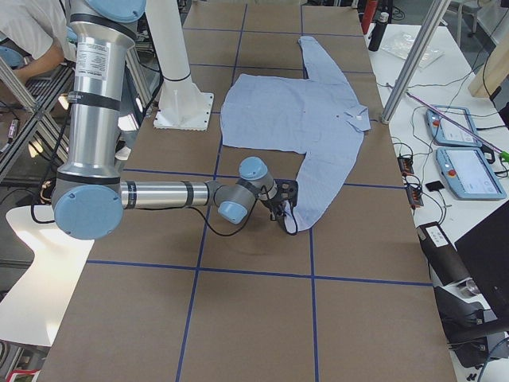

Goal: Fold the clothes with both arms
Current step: 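Carry the grasped cuff with the right gripper across the shirt body, then release the sleeve and raise the right gripper away from the shirt, then lower the left gripper to the other cuff and grasp it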

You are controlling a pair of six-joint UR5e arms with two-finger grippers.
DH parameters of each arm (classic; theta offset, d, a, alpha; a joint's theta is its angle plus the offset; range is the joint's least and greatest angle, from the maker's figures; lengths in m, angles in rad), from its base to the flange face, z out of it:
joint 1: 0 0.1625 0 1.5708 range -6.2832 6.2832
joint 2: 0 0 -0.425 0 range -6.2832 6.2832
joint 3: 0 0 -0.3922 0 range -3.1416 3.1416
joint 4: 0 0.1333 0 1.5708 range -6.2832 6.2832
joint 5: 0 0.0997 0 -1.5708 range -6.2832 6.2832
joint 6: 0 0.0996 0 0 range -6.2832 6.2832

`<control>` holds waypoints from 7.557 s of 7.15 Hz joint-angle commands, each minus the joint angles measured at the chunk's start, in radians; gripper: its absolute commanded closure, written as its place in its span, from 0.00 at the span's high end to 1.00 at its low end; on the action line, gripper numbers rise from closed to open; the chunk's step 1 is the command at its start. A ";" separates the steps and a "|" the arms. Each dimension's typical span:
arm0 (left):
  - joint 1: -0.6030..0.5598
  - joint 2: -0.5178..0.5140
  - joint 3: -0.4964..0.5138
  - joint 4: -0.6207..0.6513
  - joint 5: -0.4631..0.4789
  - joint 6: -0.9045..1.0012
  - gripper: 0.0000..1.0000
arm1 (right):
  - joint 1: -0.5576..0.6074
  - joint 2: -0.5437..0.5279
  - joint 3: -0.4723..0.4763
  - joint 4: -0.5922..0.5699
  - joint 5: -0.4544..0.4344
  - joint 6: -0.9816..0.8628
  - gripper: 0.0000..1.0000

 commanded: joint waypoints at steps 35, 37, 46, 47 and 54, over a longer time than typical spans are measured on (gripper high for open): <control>0.432 -0.125 0.775 -1.034 0.360 -0.700 0.80 | 0.189 0.530 0.201 -0.890 0.149 -0.496 1.00; 0.438 -0.123 0.778 -1.034 0.362 -0.700 0.80 | 0.189 0.528 0.207 -0.890 0.149 -0.493 1.00; 0.440 -0.123 0.773 -1.038 0.360 -0.700 0.00 | 0.189 0.524 0.213 -0.888 0.149 -0.490 1.00; 0.438 -0.122 0.766 -1.057 0.356 -0.700 0.00 | 0.189 0.524 0.214 -0.888 0.149 -0.488 1.00; 0.481 -0.271 0.139 -0.363 0.233 -0.926 0.00 | 0.187 0.524 0.214 -0.887 0.146 -0.485 1.00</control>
